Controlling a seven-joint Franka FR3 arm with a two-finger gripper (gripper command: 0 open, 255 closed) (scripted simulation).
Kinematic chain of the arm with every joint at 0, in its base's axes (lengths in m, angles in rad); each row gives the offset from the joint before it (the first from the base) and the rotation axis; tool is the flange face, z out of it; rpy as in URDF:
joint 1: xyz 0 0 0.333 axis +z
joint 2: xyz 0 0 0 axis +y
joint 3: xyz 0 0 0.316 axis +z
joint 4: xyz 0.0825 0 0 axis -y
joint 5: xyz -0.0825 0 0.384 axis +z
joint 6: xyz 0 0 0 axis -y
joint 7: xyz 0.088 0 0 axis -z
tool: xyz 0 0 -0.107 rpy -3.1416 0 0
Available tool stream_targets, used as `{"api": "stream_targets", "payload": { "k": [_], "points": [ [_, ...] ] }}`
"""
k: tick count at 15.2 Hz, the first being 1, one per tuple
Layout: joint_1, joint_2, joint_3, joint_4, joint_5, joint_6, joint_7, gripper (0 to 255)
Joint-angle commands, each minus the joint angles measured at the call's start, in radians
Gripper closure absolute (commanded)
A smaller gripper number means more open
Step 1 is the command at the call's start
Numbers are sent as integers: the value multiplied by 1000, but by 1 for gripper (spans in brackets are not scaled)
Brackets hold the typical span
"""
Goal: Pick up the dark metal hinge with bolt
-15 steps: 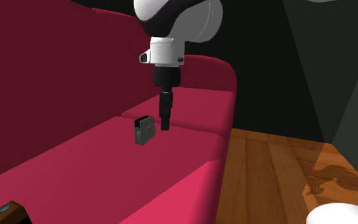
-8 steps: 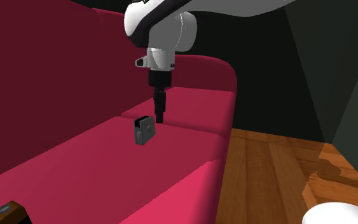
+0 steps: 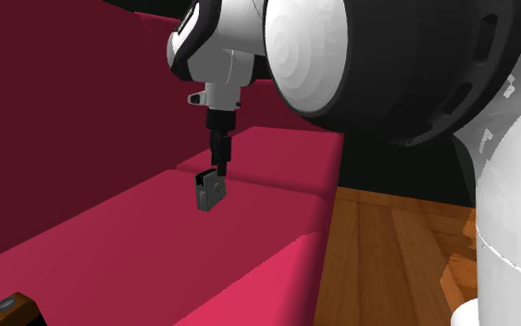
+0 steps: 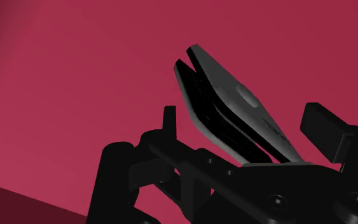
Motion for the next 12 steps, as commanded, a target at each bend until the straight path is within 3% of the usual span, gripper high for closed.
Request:
{"api": "stream_targets", "payload": {
  "k": [1,7,8,12],
  "points": [
    [-4,13,5,-11,12,20,-14,0],
    [-1,23,10,-62,23,75,-28,0],
    [-1,22,10,-62,23,76,-27,255],
    [-2,25,10,-60,24,75,-28,255]
  ]
}}
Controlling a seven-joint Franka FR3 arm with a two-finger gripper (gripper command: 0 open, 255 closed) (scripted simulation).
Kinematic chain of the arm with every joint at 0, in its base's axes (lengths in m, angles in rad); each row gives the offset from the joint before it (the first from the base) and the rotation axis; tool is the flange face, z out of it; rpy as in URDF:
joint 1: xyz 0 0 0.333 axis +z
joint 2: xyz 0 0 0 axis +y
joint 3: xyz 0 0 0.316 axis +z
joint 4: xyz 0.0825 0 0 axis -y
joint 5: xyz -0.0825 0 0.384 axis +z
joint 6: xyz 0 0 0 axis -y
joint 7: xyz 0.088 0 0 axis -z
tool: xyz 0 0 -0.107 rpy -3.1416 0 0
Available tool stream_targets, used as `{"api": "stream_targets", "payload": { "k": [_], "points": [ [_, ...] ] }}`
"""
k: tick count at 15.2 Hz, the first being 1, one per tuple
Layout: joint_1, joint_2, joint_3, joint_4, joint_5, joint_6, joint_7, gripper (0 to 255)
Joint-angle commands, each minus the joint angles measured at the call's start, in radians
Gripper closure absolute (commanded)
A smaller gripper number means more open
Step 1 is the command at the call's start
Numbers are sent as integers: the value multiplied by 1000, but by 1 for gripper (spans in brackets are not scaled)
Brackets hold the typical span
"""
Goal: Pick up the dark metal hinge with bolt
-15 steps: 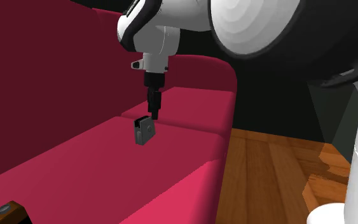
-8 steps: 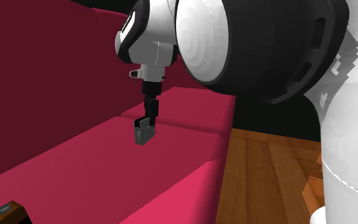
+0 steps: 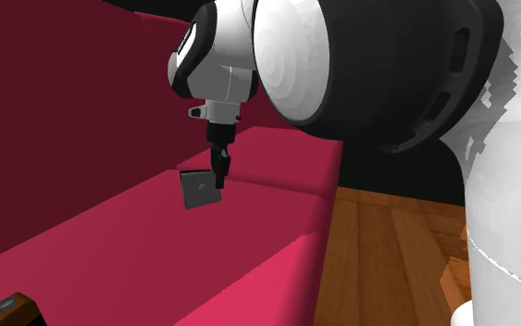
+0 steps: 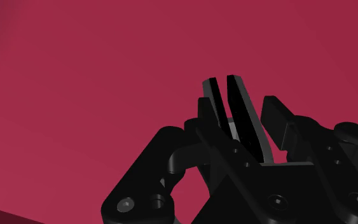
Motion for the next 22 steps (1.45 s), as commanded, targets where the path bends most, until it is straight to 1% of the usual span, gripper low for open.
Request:
{"api": "stream_targets", "payload": {
  "k": [1,5,13,20,22],
  "points": [
    [0,1,1,-1,0,0,0,255],
    [1,-1,0,-3,-1,0,0,255],
    [-6,-14,-7,91,-17,-99,23,255],
    [-22,-10,-11,190,-18,-193,38,255],
    [-23,-10,-11,192,-18,-195,38,255]
  ]
}}
